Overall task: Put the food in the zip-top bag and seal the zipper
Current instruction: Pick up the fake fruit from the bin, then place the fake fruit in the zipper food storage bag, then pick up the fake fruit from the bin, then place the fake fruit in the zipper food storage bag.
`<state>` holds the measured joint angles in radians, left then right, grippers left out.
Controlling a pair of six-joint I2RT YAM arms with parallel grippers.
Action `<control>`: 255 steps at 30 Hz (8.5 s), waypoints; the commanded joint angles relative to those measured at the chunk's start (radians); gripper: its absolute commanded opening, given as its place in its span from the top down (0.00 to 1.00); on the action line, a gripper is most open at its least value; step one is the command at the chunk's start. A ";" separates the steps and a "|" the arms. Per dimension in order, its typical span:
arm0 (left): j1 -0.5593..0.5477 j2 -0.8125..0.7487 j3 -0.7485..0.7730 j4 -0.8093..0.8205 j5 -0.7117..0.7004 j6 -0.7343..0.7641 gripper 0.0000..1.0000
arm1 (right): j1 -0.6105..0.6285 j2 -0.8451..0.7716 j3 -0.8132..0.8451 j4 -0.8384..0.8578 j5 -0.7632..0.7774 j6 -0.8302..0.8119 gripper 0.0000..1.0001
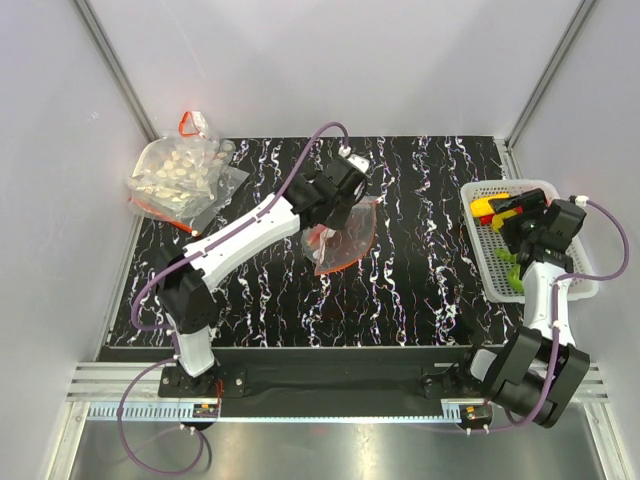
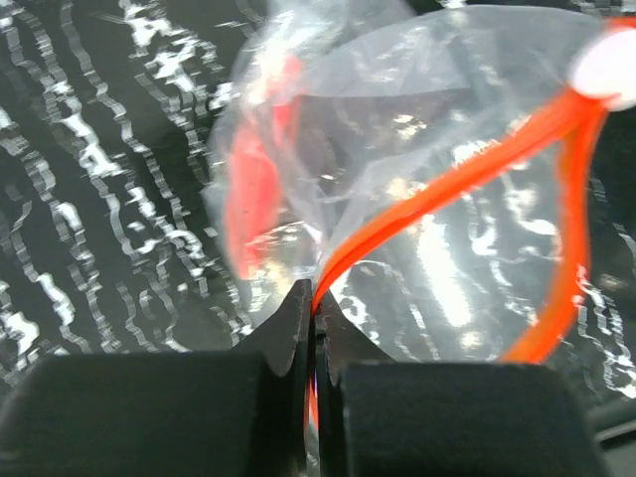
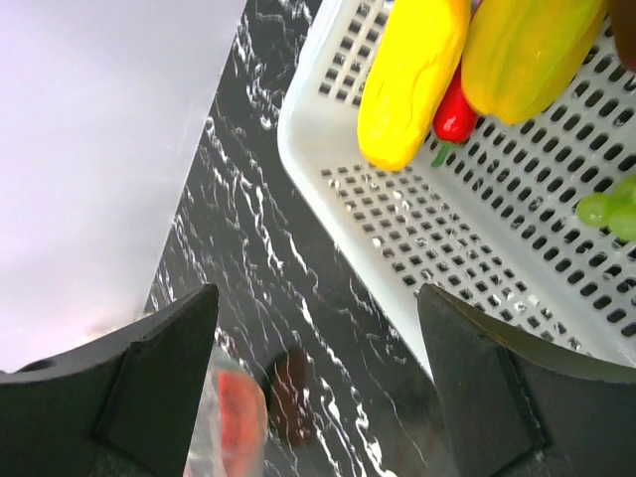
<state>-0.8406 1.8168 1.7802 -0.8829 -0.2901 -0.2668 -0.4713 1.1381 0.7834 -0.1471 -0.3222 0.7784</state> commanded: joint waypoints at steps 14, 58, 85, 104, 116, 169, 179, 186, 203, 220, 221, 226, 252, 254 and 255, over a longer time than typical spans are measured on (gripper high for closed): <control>-0.022 -0.073 -0.042 0.159 0.071 0.001 1.00 | -0.010 0.262 -0.026 0.389 0.164 0.176 0.04; -0.031 -0.102 -0.090 0.190 0.085 0.003 1.00 | 0.141 -0.084 -0.064 0.364 0.310 -0.082 0.77; -0.018 -0.010 0.079 0.121 0.153 -0.022 1.00 | 0.594 -0.422 -0.127 0.194 0.100 -0.189 0.81; -0.009 0.056 0.183 0.101 0.246 -0.045 1.00 | 0.912 -0.279 -0.133 0.452 0.218 -0.182 0.83; -0.009 0.055 0.165 0.108 0.258 -0.049 1.00 | 0.947 -0.319 -0.098 0.448 0.239 -0.232 0.83; 0.023 -0.086 -0.028 0.183 0.284 -0.054 1.00 | 0.157 0.118 0.399 -0.353 0.275 -0.149 0.00; 0.011 -0.060 -0.027 0.187 0.282 -0.063 1.00 | 0.056 0.325 0.387 -0.185 0.400 0.120 0.00; 0.000 -0.034 -0.002 0.177 0.278 -0.068 1.00 | 0.056 0.465 0.422 -0.143 0.460 0.179 0.00; 0.000 0.001 0.140 0.075 0.249 -0.048 1.00 | 0.056 0.808 0.510 0.024 0.430 0.257 0.00; 0.000 -0.004 0.156 0.071 0.220 -0.040 1.00 | 0.129 0.476 0.317 0.030 0.525 0.187 0.73; 0.000 -0.005 0.154 0.073 0.220 -0.040 1.00 | 0.131 0.454 0.303 0.040 0.488 0.177 0.74; 0.000 -0.004 0.151 0.084 0.227 -0.041 1.00 | 0.131 0.301 0.211 0.093 0.344 0.070 0.77; -0.003 0.035 0.179 0.076 0.203 -0.049 1.00 | 0.572 -0.298 0.103 -0.093 -0.459 -0.369 0.85; -0.003 0.038 0.185 0.079 0.204 -0.051 1.00 | 0.655 -0.276 0.112 -0.130 -0.442 -0.412 0.85; -0.003 0.038 0.183 0.084 0.206 -0.051 1.00 | 0.675 -0.259 0.114 -0.150 -0.431 -0.416 0.85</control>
<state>-0.8398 1.8496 1.9167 -0.8356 -0.0681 -0.3214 0.1349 0.8490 0.8509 -0.2070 -0.7139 0.4511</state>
